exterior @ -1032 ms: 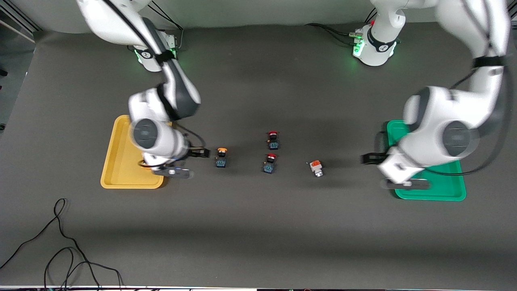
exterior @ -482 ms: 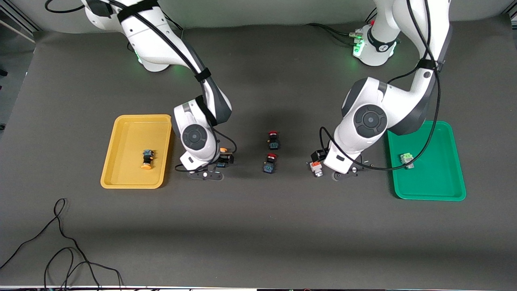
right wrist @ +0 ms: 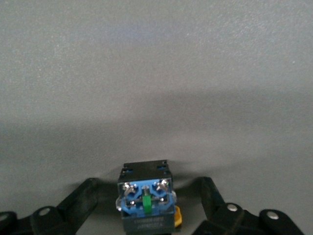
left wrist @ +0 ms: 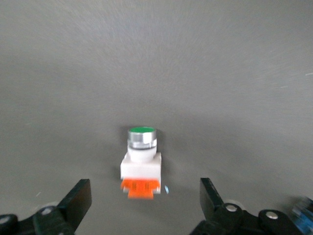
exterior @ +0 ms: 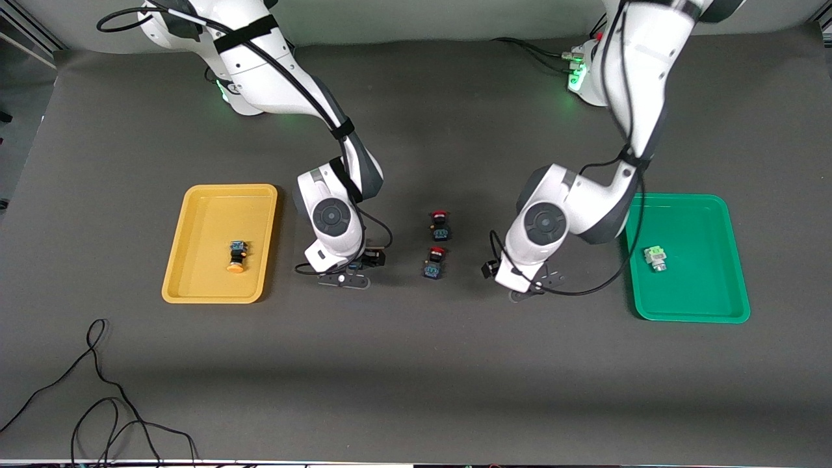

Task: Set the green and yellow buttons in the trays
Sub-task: 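Grasp the yellow button with the right gripper while the left grasps the green button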

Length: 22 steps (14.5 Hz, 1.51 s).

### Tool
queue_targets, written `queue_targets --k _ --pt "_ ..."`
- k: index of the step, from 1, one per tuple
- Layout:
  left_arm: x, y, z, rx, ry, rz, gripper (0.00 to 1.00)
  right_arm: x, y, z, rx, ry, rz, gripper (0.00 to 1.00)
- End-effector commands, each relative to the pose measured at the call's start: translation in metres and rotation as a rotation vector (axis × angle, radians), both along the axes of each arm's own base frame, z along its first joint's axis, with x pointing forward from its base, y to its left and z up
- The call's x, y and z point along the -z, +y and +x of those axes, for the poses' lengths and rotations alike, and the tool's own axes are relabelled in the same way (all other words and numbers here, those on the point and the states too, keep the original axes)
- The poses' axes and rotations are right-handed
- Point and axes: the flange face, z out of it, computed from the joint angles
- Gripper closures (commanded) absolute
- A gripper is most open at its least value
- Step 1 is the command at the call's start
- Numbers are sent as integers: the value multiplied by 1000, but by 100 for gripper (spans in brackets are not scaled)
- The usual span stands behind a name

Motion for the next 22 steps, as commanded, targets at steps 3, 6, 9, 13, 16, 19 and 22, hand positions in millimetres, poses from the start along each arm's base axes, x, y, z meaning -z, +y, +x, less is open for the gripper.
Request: queue_targets --k 3,6,9,13,16,19,22 --pt "-1 1 2 -4 -20 28 41 -17 -9 -13 23 6 15 72" --pt "-1 3 3 -8 -19 30 81 -34 -15 -13 34 4 28 100" --pt "-6 5 6 -12 -24 30 88 -66 -29 -3 35 8 39 100" --pt "-104 23 24 -18 -55 30 93 -137 -91 13 -59 68 40 100" --pt "-175 68 31 56 2 0 97 -167 -178 16 -132 86 70 100" --pt "-211 157 33 176 78 -28 100 -168 -247 25 -192 90 64 100" --pt "-219 273 34 310 141 -31 100 -162 -290 27 -242 85 56 100"
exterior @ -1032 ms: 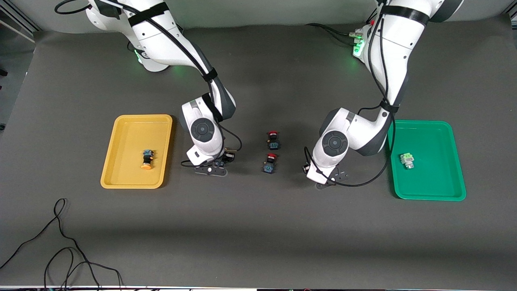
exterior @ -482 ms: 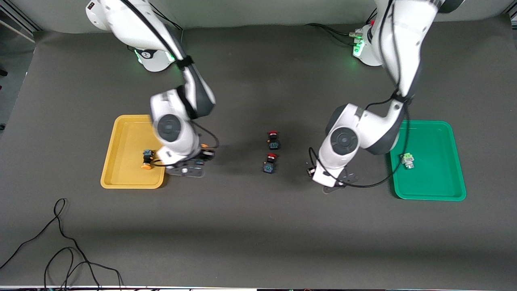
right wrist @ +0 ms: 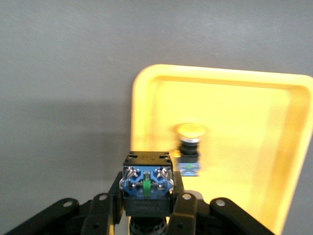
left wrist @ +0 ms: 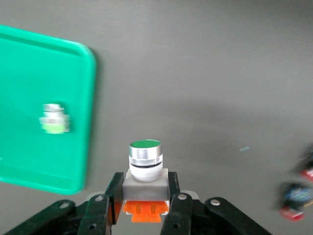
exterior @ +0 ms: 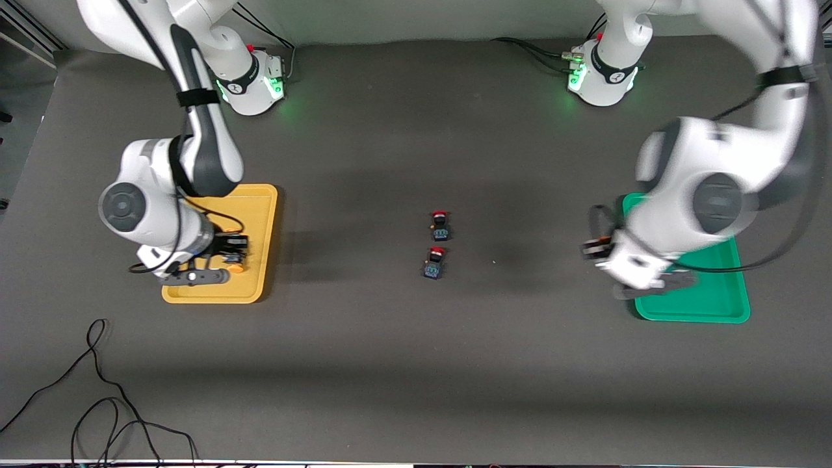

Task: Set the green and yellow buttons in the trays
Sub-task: 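Place the yellow button in the yellow tray while the left places green in green tray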

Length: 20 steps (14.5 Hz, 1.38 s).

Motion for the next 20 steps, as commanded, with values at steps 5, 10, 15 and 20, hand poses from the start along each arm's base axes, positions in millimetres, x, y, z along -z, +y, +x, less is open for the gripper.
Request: queue_targets --k 5,10,15,20 --pt "20 232 -16 281 28 11 100 59 -83 -29 -110 -88 -33 100" --pt "132 268 -50 328 -79 46 100 105 -110 -47 -114 -143 -111 100" --pt "199 280 -66 314 -95 26 94 122 -102 -50 -102 -166 -93 100" --pt "197 282 -62 321 -91 25 0 119 -102 -50 -95 -162 -81 13"
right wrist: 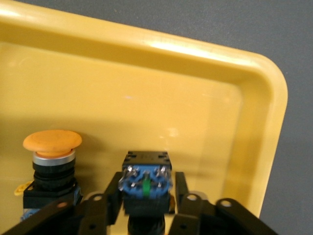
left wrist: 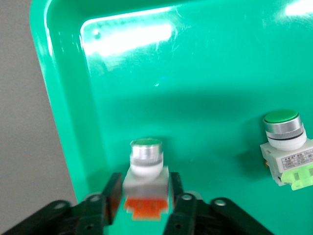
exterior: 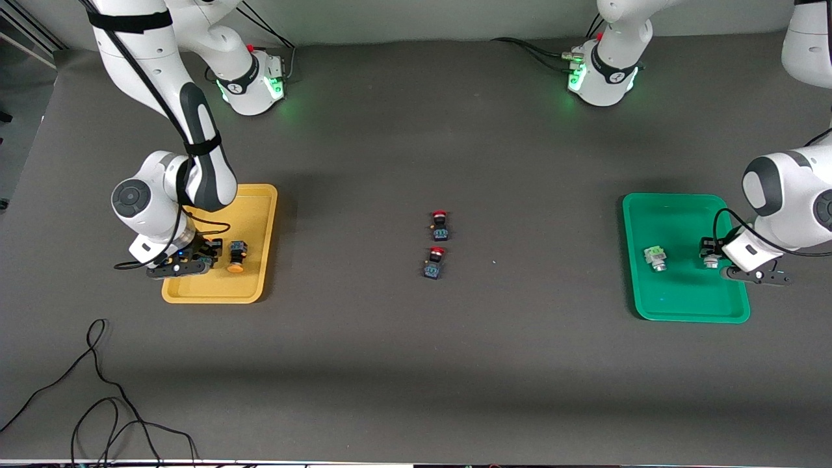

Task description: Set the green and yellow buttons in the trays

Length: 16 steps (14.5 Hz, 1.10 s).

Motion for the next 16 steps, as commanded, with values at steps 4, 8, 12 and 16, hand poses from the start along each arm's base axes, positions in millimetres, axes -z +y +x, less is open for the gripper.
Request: queue_targets --k 4,8,12,16 --pt "-67 9 17 9 3 31 0 -24 8 6 6 15 80 9" --pt "-174 9 39 -25 89 36 0 -102 -4 36 42 104 207 13" --pt "-262 -25 42 -11 154 25 0 -203 -26 66 38 196 210 13" --pt "-327 -63 15 -52 115 -72 0 -295 -44 69 51 244 197 13"
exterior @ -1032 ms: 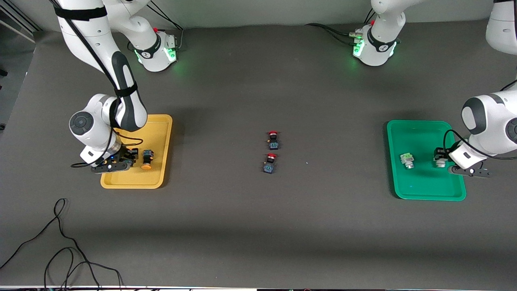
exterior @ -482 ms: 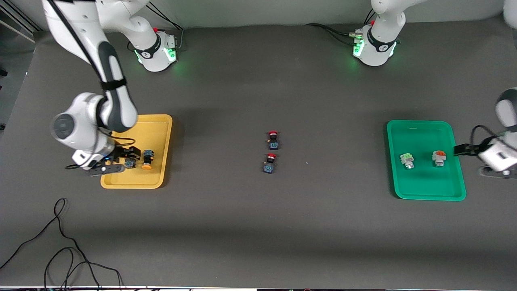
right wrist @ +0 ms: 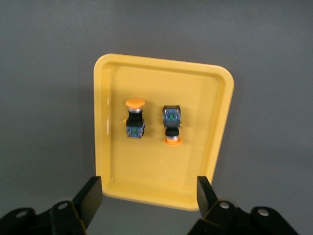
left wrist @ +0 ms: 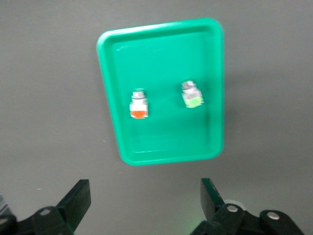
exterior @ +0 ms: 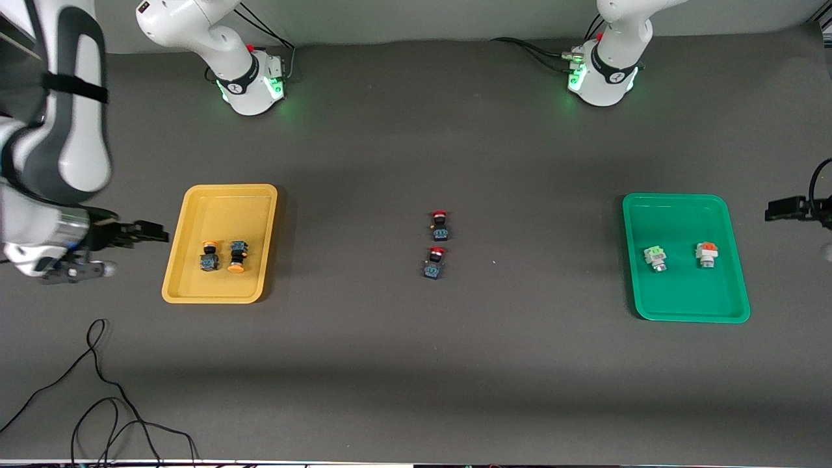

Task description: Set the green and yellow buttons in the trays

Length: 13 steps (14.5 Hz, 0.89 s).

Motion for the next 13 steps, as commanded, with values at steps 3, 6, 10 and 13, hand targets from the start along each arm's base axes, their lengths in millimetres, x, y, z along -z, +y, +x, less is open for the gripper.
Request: queue_targets --k 3,6,10,13 --pt "-54 -76 -23 -76 -35 -28 0 -114 -11 -4 15 23 -74 12" --pt "-71 -129 -32 -90 -48 -10 0 -172 5 -13 110 18 -124 0" --pt "-85 -161 -43 -101 -55 -26 0 -208 20 -18 119 -15 -181 0" --pt "-92 -167 -46 -91 -65 -30 0 -207 20 -17 122 -16 -192 0"
